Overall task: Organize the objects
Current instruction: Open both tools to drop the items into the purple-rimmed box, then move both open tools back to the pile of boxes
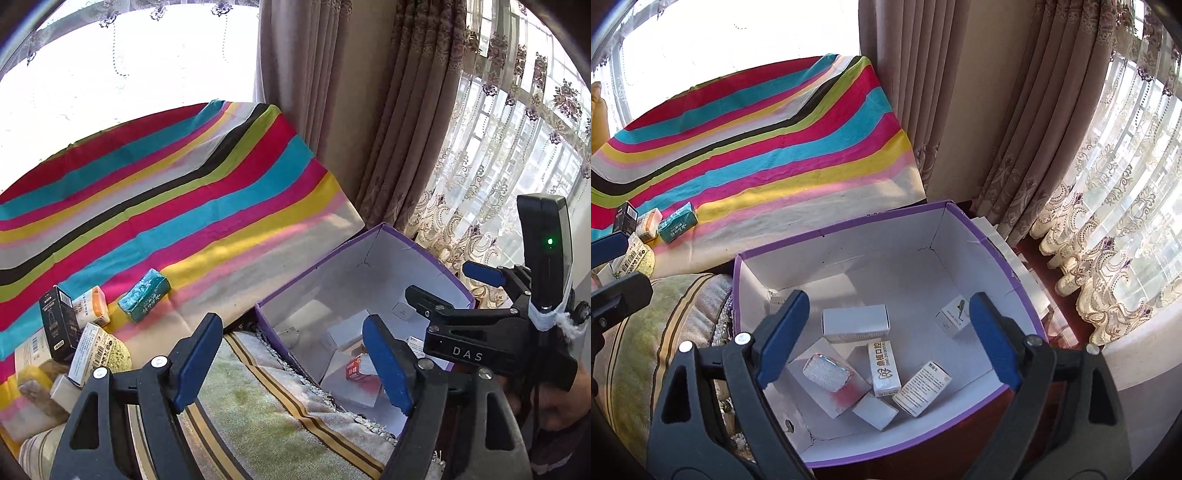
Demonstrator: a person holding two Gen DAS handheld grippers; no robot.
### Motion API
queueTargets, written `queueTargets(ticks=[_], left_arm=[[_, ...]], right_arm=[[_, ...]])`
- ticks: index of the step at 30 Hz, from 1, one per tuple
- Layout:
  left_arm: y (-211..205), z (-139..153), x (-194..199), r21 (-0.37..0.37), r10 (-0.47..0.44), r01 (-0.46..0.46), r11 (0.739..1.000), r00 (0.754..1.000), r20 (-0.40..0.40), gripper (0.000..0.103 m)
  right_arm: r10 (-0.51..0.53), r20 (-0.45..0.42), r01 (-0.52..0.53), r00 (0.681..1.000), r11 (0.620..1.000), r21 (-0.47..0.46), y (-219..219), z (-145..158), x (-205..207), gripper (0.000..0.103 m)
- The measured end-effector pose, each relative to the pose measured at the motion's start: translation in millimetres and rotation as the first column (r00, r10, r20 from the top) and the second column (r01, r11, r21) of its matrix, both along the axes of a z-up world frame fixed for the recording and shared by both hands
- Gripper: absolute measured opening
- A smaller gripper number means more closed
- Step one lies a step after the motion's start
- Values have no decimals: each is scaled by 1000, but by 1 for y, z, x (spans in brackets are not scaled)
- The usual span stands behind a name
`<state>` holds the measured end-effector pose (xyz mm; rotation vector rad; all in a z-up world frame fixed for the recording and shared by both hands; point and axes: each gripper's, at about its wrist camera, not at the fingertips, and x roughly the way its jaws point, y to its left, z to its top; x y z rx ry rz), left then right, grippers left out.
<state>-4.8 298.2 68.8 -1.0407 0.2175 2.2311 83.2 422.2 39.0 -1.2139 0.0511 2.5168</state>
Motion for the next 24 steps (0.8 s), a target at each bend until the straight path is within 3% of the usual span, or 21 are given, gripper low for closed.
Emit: queueTargets(ticks=[6,13,19,24], left_arm=[[-36,-3,2,-20,48,-48,999,999,-2,79],[-84,-4,3,13,140,-140,990,990,0,79],[-135,-9,-1,44,251,-252,967,968,23,79],[-181,-16,-5,60,356,-359,931,933,58,79]], right_arm=[[67,-11,-67,998,998,10,-29,9,-6,95],[202,-41,-205,978,977,-66,-65,14,-11,95],[319,-48,-322,947,931,-170,-93,12,-16,95],[375,-32,-375,927,913,-158,-115,10,-19,95]])
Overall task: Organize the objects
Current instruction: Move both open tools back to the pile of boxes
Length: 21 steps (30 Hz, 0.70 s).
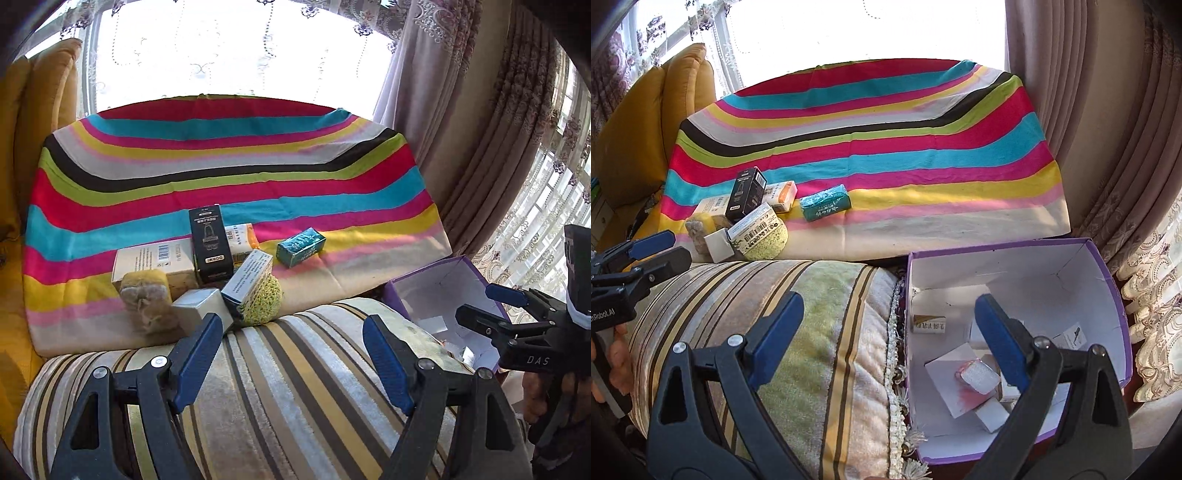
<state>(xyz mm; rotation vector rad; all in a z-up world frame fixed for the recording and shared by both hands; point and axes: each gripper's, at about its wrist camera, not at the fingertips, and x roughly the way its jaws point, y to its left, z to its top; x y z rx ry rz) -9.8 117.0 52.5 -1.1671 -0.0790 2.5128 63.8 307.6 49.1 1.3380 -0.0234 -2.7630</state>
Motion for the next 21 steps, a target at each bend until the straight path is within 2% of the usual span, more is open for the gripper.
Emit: queueTargets(ticks=[4,10,21], left_arm=[[-34,-9,-6,25,91,-92,995,995,43,79],[-69,-19,-19,33,207,-211,977,974,92,78],[-91,-39,-50,19,273,-280,960,946,172,76]], right_arm=[[32,24,-32,999,999,-19,-9,-3,-6,95],[53,49,-52,997,998,-32,-18,-8,-18,95],[111,92,-108,989,993,-45,-32,-18,-48,95]])
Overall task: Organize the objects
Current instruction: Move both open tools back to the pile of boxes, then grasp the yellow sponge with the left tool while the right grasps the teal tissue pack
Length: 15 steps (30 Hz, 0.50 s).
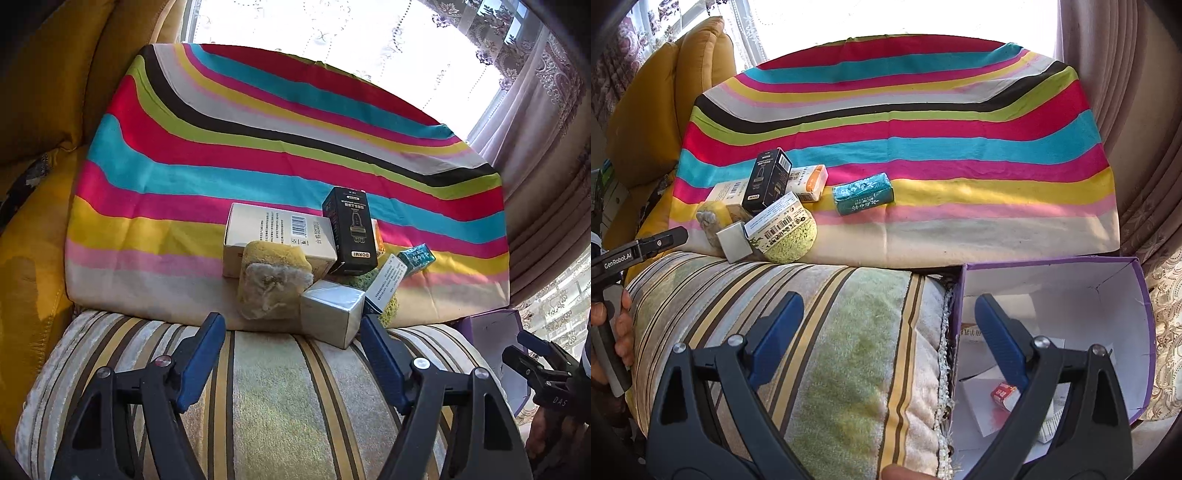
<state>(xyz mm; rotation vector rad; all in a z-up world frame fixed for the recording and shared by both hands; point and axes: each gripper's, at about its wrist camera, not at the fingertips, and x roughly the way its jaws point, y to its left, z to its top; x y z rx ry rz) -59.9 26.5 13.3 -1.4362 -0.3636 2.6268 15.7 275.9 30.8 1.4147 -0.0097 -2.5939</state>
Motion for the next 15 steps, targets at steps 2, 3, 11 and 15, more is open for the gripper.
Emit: queueTargets(ticks=[2,3,11,15], left_arm=[[0,-3,-7,-12,4,-4,1000,1000,10,76],[0,-4,-10,-18,3,-3,1000,1000,15,76],[5,-20,-37,-49,-8,13,999,997,82,70],[5,-27,-47,-55,-4,10,998,994,107,68]], right_arm=[[7,2,-7,1000,1000,13,-3,-3,-7,95],[14,4,-14,1000,1000,19,-5,-4,-10,95],[49,9,-50,999,997,54,-15,-11,-38,95],[59,6,-59,998,995,74,-19,-16,-56,95]])
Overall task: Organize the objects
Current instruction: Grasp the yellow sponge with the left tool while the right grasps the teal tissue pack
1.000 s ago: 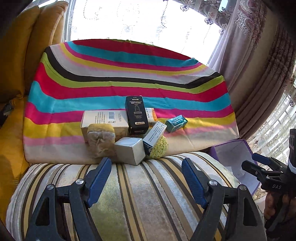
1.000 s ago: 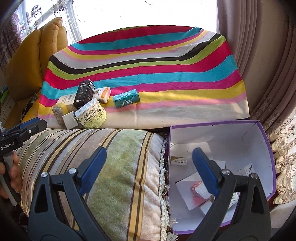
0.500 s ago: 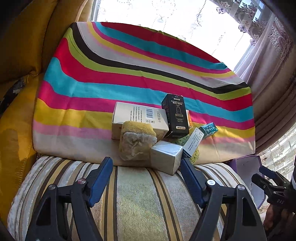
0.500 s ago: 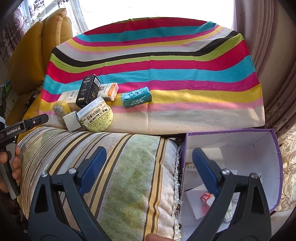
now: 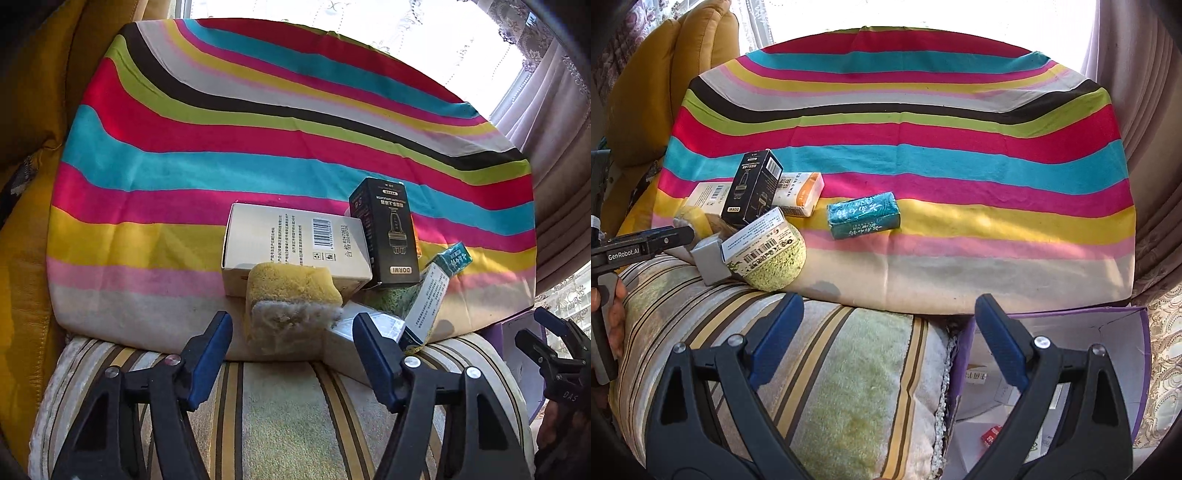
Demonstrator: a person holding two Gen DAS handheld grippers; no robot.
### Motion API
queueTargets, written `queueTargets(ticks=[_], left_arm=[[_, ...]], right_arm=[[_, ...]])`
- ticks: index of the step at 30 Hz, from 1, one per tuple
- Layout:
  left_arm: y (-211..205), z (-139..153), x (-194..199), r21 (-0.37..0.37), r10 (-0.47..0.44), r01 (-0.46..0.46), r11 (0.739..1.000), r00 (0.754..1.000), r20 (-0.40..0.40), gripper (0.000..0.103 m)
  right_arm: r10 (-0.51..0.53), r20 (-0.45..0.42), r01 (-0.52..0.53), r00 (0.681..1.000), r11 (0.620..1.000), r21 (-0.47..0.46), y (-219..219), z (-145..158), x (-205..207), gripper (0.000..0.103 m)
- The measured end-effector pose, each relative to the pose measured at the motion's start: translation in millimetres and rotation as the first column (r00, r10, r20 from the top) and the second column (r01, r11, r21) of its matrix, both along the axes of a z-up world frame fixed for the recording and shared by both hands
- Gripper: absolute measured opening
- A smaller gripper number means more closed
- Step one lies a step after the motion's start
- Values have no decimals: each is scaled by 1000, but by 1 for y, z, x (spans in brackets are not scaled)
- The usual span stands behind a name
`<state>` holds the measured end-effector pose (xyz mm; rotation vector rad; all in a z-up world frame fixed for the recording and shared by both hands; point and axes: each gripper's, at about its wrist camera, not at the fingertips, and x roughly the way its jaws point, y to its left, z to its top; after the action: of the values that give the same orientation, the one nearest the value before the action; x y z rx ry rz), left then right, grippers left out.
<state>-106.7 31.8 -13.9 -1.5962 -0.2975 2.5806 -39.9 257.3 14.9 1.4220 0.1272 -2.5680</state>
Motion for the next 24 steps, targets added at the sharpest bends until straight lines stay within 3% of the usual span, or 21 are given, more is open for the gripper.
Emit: queueTargets(ticks=[9,15,24], left_arm=[[1,-11,-14,9,-4,4,1000,999,35,55],[-1,-13,-16,11,-2,1,1000,1000,28,52],[-2,9,-1,-40,16,-19,999,997,-81,50]], right_arm=[[64,23,-65,998,997,35,-17,-17,-37,95],[105,43,-107,994,992,61,-30,-29,-58,95],[123,66,-128,990,989,71,-43,-45,-86,95]])
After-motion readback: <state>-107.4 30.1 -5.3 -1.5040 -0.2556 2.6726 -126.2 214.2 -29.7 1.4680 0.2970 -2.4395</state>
